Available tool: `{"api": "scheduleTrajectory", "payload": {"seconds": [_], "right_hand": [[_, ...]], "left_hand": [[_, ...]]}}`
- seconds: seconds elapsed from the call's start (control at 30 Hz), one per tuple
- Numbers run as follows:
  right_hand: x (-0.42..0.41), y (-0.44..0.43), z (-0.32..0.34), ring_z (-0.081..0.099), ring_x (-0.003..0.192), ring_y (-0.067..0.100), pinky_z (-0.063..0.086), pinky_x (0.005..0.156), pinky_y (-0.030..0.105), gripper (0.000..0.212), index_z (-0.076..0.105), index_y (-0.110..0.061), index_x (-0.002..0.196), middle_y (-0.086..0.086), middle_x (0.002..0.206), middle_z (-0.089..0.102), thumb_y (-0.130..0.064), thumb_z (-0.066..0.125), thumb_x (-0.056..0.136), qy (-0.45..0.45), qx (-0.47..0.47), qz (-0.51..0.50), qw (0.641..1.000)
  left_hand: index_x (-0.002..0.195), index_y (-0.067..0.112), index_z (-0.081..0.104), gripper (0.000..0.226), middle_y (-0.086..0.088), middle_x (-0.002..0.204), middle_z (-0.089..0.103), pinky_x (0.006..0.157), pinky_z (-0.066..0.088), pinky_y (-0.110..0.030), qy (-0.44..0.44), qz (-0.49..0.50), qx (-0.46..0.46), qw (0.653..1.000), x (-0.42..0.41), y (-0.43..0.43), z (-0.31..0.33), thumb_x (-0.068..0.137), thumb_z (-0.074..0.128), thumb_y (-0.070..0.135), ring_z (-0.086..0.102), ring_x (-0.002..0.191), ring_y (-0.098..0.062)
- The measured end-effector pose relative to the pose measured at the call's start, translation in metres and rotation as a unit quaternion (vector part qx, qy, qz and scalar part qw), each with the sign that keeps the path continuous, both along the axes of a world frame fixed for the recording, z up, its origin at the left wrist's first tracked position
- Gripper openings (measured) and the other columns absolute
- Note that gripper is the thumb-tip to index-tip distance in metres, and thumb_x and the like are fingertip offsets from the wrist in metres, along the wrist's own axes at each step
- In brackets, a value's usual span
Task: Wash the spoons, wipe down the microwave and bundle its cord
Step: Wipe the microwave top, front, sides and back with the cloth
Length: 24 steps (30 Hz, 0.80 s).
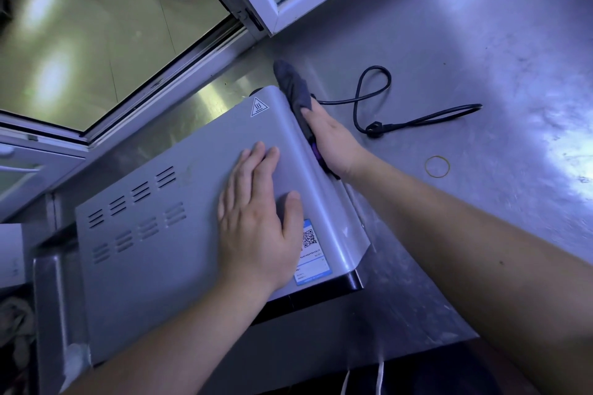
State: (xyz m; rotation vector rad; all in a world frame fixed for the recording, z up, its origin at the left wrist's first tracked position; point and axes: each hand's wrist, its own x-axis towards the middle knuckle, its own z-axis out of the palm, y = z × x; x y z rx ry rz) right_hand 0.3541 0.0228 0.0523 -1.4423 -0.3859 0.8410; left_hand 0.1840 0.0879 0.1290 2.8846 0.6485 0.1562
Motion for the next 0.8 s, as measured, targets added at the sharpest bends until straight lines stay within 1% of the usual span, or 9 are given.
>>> {"api": "scheduleTrajectory", "payload": {"seconds": [0.07, 0.17, 0.27, 0.33, 0.4, 0.47, 0.6, 0.7, 0.8], "right_hand": [[0.000, 0.000, -0.009, 0.042, 0.127, -0.006, 0.026, 0.084, -0.009, 0.043, 0.040, -0.042, 0.150, -0.027, 0.139, 0.047, -0.033, 0.030, 0.109, 0.020, -0.010, -0.003, 1.000], [-0.004, -0.002, -0.024, 0.042, 0.132, -0.004, 0.029, 0.088, -0.004, 0.044, 0.040, -0.041, 0.152, -0.026, 0.145, 0.047, -0.035, 0.032, 0.108, 0.044, -0.021, -0.013, 0.999], [-0.007, -0.005, -0.034, 0.042, 0.131, -0.002, 0.029, 0.086, -0.002, 0.046, 0.037, -0.042, 0.154, -0.025, 0.143, 0.046, -0.037, 0.031, 0.108, 0.069, -0.047, -0.013, 0.996], [-0.007, -0.008, -0.042, 0.042, 0.130, 0.001, 0.030, 0.094, 0.011, 0.046, 0.036, -0.040, 0.154, -0.022, 0.141, 0.047, -0.038, 0.030, 0.109, 0.085, -0.059, -0.015, 0.995], [-0.009, -0.011, -0.052, 0.044, 0.128, 0.004, 0.030, 0.098, 0.019, 0.045, 0.037, -0.041, 0.153, -0.020, 0.138, 0.049, -0.039, 0.029, 0.109, 0.090, -0.076, -0.010, 0.993], [-0.014, -0.013, -0.063, 0.043, 0.131, 0.007, 0.030, 0.102, 0.024, 0.047, 0.035, -0.043, 0.154, -0.019, 0.142, 0.048, -0.044, 0.029, 0.108, 0.103, -0.098, -0.005, 0.990], [-0.027, -0.024, -0.077, 0.041, 0.140, 0.012, 0.029, 0.112, 0.028, 0.052, 0.031, -0.044, 0.156, -0.014, 0.155, 0.043, -0.053, 0.033, 0.105, 0.140, -0.129, -0.021, 0.982], [-0.044, -0.037, -0.077, 0.044, 0.135, 0.011, 0.032, 0.107, 0.028, 0.051, 0.031, -0.047, 0.155, -0.016, 0.152, 0.046, -0.053, 0.034, 0.105, 0.157, -0.124, -0.026, 0.979], [-0.068, -0.053, -0.073, 0.051, 0.128, 0.012, 0.035, 0.105, 0.029, 0.048, 0.036, -0.044, 0.154, -0.012, 0.145, 0.053, -0.051, 0.034, 0.106, 0.176, -0.123, -0.040, 0.976]], "left_hand": [[0.156, 0.018, 0.042, 0.061, 0.003, 0.164, 0.036, 0.125, 0.025, -0.042, -0.002, -0.002, 0.000, 1.000, 0.000, 0.000, 0.000, 0.098, 0.042, 0.038, 0.027, 0.155, -0.015], [0.155, 0.017, 0.043, 0.061, 0.003, 0.164, 0.037, 0.125, 0.025, -0.042, -0.003, -0.003, 0.001, 1.000, 0.001, 0.000, 0.000, 0.098, 0.043, 0.038, 0.027, 0.155, -0.016], [0.155, 0.017, 0.043, 0.061, 0.002, 0.164, 0.037, 0.125, 0.025, -0.043, -0.004, -0.002, 0.000, 1.000, 0.001, 0.000, 0.000, 0.098, 0.042, 0.037, 0.027, 0.155, -0.016], [0.155, 0.017, 0.043, 0.061, 0.002, 0.164, 0.037, 0.125, 0.025, -0.043, -0.005, -0.002, 0.000, 1.000, 0.001, 0.000, 0.000, 0.098, 0.041, 0.038, 0.027, 0.155, -0.017], [0.156, 0.017, 0.043, 0.061, 0.003, 0.164, 0.037, 0.125, 0.026, -0.044, -0.005, -0.002, -0.001, 1.000, 0.000, 0.000, 0.000, 0.098, 0.041, 0.038, 0.027, 0.155, -0.016], [0.155, 0.018, 0.043, 0.061, 0.003, 0.164, 0.037, 0.125, 0.025, -0.043, -0.006, -0.003, 0.001, 1.000, 0.000, 0.001, 0.000, 0.098, 0.042, 0.038, 0.027, 0.155, -0.016], [0.156, 0.019, 0.041, 0.061, 0.005, 0.165, 0.035, 0.125, 0.020, -0.037, -0.002, 0.002, 0.000, 1.000, -0.001, 0.000, -0.001, 0.099, 0.041, 0.039, 0.025, 0.156, -0.014], [0.156, 0.020, 0.041, 0.061, 0.005, 0.165, 0.035, 0.124, 0.020, -0.036, -0.001, 0.001, -0.001, 1.000, -0.001, 0.001, 0.000, 0.099, 0.040, 0.040, 0.024, 0.156, -0.013], [0.156, 0.020, 0.040, 0.061, 0.005, 0.165, 0.034, 0.125, 0.021, -0.039, 0.001, 0.002, -0.004, 1.000, -0.001, 0.002, -0.001, 0.099, 0.040, 0.040, 0.024, 0.156, -0.013]]}}
